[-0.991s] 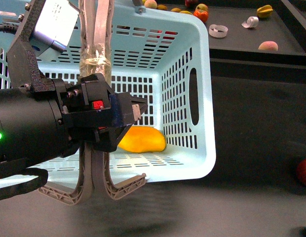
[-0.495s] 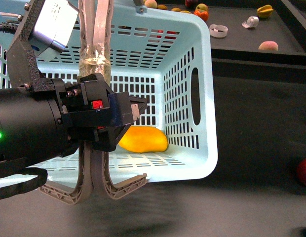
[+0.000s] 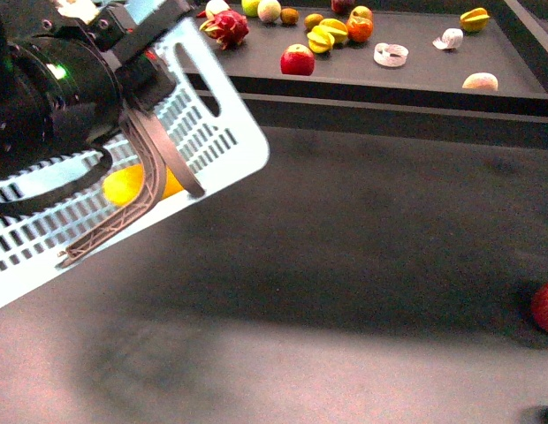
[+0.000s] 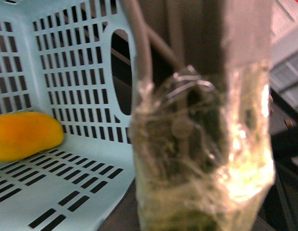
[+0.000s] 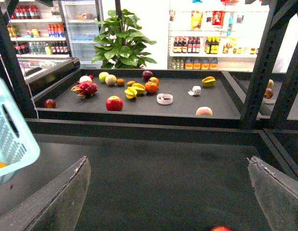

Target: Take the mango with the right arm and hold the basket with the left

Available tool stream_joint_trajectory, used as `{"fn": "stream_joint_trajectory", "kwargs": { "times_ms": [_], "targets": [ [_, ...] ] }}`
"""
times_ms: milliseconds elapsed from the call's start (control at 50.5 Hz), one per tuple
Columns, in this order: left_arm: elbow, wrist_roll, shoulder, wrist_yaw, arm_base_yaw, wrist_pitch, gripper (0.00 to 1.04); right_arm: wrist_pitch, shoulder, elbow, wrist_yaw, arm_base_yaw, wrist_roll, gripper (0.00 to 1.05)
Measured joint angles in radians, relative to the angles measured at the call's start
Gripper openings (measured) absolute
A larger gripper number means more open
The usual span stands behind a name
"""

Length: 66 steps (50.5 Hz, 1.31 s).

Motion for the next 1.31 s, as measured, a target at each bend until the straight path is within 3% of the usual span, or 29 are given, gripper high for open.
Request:
{"fn": "stream_joint_trajectory", "kwargs": {
  "times_ms": [377,832,1011,1308],
  "targets": [
    [0.22,-0.531,0.197,-0.063,0.082,-0.105,0.16,0.0,0.0,0.0,0.0,0.0,0.0,0.96],
    [0.385,-0.755,0.39,-0.112,0.119,-0.092,0.17,0.0,0.0,0.0,0.0,0.0,0.0,0.96],
    [0.413,-0.74,0.412,-0.129,0.119,-0.117,0.42,0.0,0.0,0.0,0.0,0.0,0.0,0.96],
    [0.25,-0.593,0.278,-0.132,0.135,-0.117,0.97,0.0,0.0,0.0,0.0,0.0,0.0,0.96]
  ]
}}
